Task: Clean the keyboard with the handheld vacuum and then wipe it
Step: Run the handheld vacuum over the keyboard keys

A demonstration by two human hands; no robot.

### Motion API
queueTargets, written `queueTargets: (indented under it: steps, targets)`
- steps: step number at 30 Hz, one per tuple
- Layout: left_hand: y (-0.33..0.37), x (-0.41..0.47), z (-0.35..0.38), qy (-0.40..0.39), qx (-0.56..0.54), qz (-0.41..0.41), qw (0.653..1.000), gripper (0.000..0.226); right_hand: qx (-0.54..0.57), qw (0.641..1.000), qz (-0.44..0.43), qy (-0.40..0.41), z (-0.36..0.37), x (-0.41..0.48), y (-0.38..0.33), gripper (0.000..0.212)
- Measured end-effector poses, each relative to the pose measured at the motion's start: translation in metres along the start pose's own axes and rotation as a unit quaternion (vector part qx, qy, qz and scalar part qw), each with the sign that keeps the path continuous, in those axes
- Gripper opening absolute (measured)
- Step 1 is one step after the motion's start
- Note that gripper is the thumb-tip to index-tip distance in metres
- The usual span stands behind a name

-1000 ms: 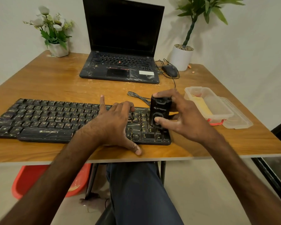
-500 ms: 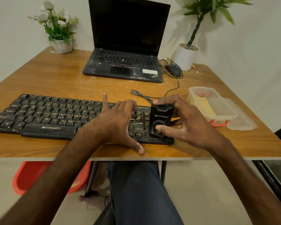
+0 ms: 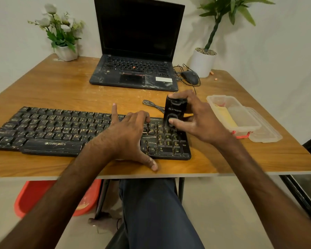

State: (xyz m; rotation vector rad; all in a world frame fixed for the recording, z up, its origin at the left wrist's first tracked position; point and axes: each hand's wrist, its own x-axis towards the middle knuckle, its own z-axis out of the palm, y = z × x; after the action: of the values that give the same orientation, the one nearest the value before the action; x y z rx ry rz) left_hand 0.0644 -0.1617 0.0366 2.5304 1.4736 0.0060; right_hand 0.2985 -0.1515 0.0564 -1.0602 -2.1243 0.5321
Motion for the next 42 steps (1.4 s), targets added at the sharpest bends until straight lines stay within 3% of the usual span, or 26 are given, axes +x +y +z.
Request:
queueTargets:
  steps: [3,9,15,17,19,23,28,34,42]
  targets:
    - [0.000,-0.001,-0.001,-0.001,0.000,-0.003,1.000,0.130,-0.011,1.000,0.002,0.009,0.002,0.011,0.005,0.055]
    - [0.000,0.000,0.001,0.001,-0.009,-0.003,1.000,0.130,0.045,0.995,-0.001,-0.086,-0.017,-0.007,-0.002,0.056]
    - [0.001,-0.002,-0.002,-0.007,-0.004,-0.001,1.000,0.131,-0.107,0.993,-0.019,0.039,-0.012,0.018,0.010,0.056]
    - [0.002,-0.002,-0.003,-0.011,-0.001,-0.003,1.000,0.132,-0.066,0.996,-0.021,0.062,-0.010,0.024,0.010,0.057]
    - [0.002,-0.002,-0.002,-0.011,0.002,-0.005,1.000,0.132,-0.024,0.999,-0.023,0.035,-0.002,0.028,0.006,0.058]
    - [0.001,-0.001,-0.001,-0.006,0.004,-0.007,1.000,0.132,-0.080,0.996,-0.008,-0.032,-0.004,0.025,0.011,0.058]
    - [0.002,0.000,-0.001,-0.015,0.010,-0.009,1.000,0.134,-0.118,0.993,0.007,-0.022,-0.025,0.019,0.009,0.058]
    - [0.002,-0.001,-0.002,-0.020,0.003,-0.017,1.000,0.132,-0.008,1.000,-0.011,0.002,0.006,0.019,0.006,0.053]
    - [0.002,-0.002,-0.001,-0.017,-0.009,-0.013,1.000,0.132,-0.069,0.997,0.018,-0.008,-0.025,0.005,0.013,0.054]
